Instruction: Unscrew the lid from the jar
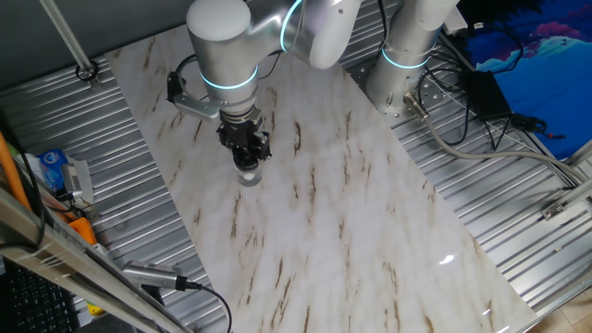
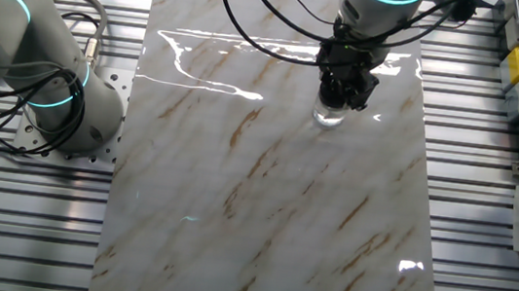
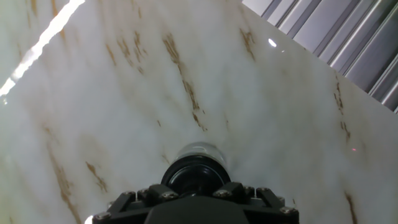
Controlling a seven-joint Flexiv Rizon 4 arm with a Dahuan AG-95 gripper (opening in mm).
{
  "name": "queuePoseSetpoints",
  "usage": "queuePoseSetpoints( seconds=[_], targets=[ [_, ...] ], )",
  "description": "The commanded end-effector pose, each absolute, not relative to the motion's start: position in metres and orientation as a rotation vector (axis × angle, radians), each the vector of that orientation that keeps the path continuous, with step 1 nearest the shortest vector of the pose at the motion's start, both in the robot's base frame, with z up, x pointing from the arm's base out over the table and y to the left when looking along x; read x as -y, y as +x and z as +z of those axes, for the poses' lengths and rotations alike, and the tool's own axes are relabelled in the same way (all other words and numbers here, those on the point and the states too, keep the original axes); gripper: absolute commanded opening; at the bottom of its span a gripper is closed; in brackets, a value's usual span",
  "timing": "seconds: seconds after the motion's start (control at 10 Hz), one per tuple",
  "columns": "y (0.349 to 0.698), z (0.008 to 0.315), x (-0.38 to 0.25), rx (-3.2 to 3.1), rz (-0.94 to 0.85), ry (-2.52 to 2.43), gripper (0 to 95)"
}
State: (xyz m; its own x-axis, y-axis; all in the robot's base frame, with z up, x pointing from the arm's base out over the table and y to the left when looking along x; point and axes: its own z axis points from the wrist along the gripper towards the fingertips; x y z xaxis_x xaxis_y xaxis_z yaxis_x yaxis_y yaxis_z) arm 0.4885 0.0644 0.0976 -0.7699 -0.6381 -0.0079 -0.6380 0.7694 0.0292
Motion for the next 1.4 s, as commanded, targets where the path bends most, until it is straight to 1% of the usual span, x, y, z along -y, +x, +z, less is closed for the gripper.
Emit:
queuePoseSetpoints(
  seconds=[0.1, 1.4],
  targets=[
    [0.4884, 0.0963, -0.0639, 2.941, -0.046, 1.096, 0.0],
    [0.4884, 0.0963, -0.0639, 2.806, -0.03, 1.399, 0.0]
  ],
)
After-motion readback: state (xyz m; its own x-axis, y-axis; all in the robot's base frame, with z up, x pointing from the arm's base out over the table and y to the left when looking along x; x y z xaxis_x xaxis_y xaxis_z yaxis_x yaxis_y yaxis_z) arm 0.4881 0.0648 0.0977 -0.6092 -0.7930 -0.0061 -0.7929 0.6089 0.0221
